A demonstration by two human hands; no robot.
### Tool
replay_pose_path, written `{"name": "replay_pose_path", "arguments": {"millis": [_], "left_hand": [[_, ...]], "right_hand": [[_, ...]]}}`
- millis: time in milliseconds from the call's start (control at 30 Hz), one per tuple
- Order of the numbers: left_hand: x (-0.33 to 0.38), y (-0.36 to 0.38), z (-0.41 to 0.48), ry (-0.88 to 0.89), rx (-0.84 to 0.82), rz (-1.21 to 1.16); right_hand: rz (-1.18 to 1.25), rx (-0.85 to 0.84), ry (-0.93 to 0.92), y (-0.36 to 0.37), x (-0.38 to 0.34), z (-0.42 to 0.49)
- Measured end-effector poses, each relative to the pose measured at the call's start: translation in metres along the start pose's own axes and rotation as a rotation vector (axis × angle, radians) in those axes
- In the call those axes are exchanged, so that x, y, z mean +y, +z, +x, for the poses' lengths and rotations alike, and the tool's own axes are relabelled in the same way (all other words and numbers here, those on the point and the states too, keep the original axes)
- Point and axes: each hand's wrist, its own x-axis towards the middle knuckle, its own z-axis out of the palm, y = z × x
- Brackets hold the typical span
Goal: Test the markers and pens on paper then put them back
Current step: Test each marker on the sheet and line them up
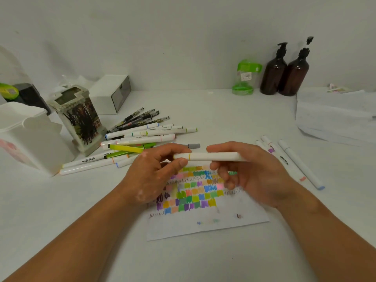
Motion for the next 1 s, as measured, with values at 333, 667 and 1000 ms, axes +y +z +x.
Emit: {"name": "replay_pose_path", "arguments": {"millis": [333,667,1000], "left_hand": [[-0.010,0.002,-0.001,0.029,-0.095,0.212],[-0.015,-0.001,-0.002,0.103,-0.223,0.479],[-0.014,-0.003,-0.002,0.093,-0.227,0.509]], "right_hand": [[-0.986,0.263,0.112,-0.002,0.003,-0.001],[-1.512,0.759,0.241,-0.035,0.002,-0.003],[-1.479,0.643,0.593,-0.055,0.006,-0.011]]}}
